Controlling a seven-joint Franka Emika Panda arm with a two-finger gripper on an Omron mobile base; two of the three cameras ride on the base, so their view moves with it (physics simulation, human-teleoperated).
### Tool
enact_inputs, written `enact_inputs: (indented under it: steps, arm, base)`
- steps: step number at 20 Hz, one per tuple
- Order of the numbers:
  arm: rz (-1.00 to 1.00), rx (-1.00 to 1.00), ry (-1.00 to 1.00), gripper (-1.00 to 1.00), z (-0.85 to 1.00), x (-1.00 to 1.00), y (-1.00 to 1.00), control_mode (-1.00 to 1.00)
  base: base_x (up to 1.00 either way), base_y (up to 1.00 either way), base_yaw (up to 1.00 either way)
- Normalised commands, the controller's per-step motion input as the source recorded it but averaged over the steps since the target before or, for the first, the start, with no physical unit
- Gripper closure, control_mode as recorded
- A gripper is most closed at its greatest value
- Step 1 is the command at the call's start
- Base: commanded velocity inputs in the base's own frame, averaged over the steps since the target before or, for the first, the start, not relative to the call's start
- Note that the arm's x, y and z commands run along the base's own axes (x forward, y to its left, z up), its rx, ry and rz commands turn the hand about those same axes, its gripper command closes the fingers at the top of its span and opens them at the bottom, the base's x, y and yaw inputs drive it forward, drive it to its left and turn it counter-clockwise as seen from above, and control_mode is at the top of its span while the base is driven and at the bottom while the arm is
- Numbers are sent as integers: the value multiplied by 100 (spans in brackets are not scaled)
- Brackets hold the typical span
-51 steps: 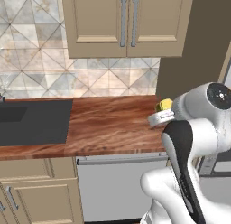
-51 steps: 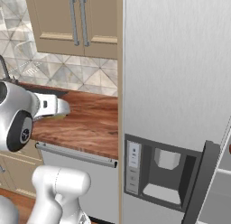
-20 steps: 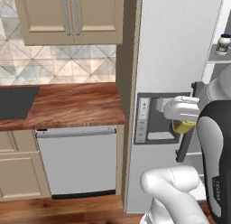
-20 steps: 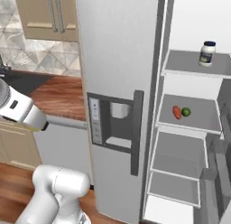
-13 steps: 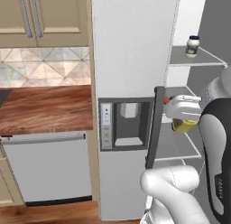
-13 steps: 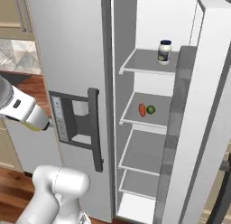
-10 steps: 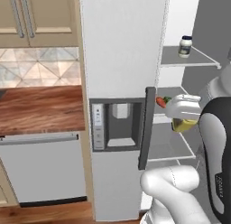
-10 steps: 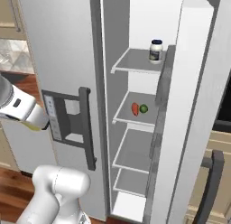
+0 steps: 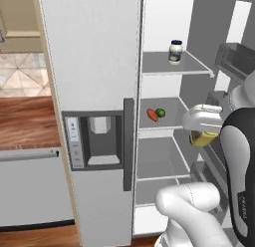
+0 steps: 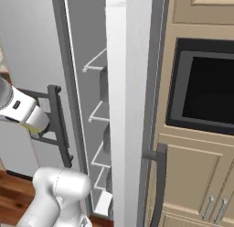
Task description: Place the mustard and mayonnaise from the counter to the top shelf of the fridge. If the existing items in the fridge are on the top shelf, move them to other shelves.
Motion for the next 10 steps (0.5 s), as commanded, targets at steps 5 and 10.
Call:
enact_inputs:
  steps: [5,10]
  arm:
    - [0,0,0,100,0,0,0,100]
    - [0,0,0,100,0,0,0,100]
  base:
    - [54,-20,0]
    - [71,-1,0]
